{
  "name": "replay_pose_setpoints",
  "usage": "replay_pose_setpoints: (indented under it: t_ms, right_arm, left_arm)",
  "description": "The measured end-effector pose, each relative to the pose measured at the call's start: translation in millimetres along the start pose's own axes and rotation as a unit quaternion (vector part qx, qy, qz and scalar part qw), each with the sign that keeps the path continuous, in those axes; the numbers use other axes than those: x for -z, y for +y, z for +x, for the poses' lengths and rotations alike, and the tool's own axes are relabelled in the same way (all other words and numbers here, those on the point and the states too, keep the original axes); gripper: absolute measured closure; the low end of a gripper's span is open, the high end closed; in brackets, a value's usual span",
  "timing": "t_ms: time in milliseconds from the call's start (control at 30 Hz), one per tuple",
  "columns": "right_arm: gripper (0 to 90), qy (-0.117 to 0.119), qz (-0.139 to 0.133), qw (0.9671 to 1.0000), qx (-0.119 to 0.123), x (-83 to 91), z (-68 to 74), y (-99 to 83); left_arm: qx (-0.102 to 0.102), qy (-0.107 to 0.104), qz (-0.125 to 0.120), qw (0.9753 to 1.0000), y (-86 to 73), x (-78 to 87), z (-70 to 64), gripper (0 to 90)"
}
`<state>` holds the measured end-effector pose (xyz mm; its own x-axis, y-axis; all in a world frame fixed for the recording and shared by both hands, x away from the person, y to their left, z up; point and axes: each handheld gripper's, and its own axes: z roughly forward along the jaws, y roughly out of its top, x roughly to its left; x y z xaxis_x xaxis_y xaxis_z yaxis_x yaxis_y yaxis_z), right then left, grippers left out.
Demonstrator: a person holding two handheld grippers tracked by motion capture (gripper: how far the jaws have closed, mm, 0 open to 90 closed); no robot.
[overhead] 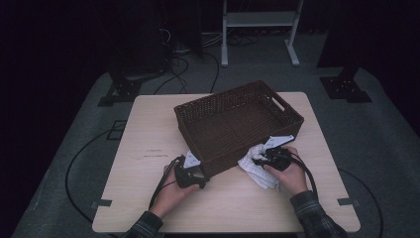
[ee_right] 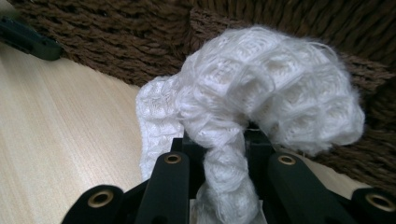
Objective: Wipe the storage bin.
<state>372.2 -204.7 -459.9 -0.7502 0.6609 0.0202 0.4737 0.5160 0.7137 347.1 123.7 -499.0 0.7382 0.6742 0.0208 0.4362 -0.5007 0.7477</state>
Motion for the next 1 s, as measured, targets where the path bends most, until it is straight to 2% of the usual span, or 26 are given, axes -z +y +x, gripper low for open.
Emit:
replay_pose_setpoints:
  t_ms: [533,800,1000]
  right_arm:
    - [75.7,0.012,0.035,0.9992,0.011,-22.1,7.2,-3.4]
    - [75.8,0.007,0.033,0.9993,0.016,-20.9,10.2,-1.7]
    - [76.0,0.005,0.009,0.9995,0.030,-7.2,18.1,6.5]
  left_arm:
    - [0.000,0.000,0.000,1.0000,0.0,0.0,0.0,23.6]
    - [0.000,0.000,0.000,1.0000,0.0,0.0,0.0,23.6]
    - [0.000,0.000,0.000,1.0000,0.0,0.0,0.1,23.6]
